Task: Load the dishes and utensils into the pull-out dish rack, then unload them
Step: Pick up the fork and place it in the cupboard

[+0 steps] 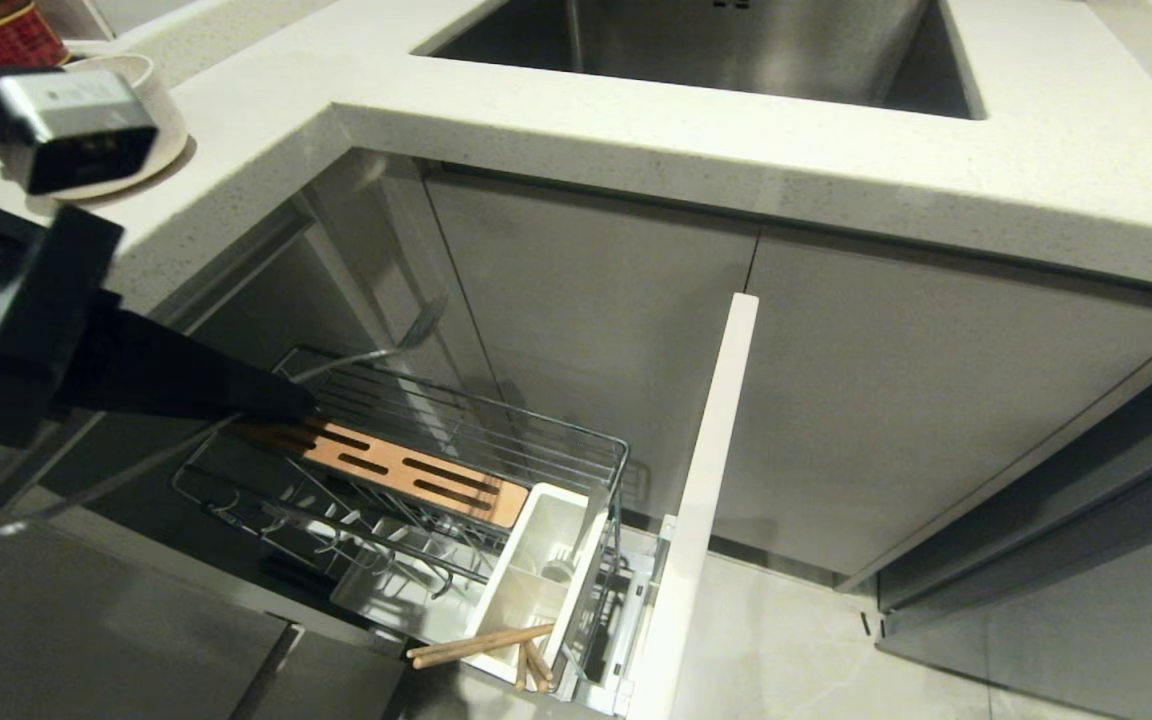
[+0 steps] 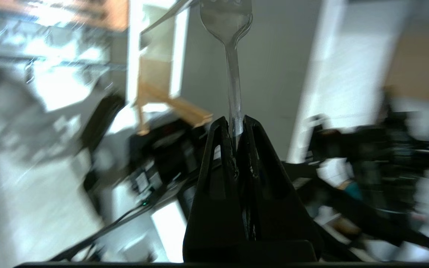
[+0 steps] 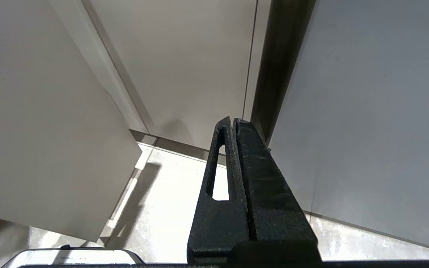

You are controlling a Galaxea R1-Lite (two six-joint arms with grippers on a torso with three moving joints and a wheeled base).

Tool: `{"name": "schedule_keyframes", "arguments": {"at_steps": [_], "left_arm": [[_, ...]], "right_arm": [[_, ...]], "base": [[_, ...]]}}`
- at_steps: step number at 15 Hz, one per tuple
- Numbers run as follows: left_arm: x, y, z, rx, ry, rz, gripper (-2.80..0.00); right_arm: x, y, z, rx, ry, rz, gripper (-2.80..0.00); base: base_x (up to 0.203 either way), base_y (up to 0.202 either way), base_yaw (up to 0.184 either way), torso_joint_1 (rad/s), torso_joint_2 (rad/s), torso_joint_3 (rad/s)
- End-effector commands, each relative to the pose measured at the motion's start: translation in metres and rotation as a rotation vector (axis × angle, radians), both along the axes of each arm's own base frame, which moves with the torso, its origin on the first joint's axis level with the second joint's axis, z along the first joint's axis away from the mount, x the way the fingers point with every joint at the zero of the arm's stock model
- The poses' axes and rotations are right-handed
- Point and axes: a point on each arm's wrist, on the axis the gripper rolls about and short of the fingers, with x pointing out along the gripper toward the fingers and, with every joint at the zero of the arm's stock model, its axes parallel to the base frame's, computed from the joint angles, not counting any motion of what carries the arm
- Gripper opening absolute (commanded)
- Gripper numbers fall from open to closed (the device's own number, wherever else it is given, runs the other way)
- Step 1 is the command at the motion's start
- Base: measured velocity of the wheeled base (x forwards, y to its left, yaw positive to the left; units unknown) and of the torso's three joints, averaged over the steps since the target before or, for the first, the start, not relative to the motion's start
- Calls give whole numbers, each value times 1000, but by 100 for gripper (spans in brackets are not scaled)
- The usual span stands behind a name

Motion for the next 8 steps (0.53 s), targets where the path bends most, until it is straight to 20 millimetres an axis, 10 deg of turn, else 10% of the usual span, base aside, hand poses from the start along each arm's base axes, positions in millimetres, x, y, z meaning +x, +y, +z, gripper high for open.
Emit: {"name": "schedule_keyframes", "arguments": {"at_steps": [1, 8], "left_arm": [[21, -23, -23, 122, 108, -10, -280], [39, -68, -72, 414, 299, -22, -280]], "right_arm": [[2, 0, -7, 0, 27, 0, -280], [2, 0, -7, 0, 26, 0, -280]], "base": [[0, 0, 0, 0, 0, 0], [0, 0, 0, 0, 0, 0]]}}
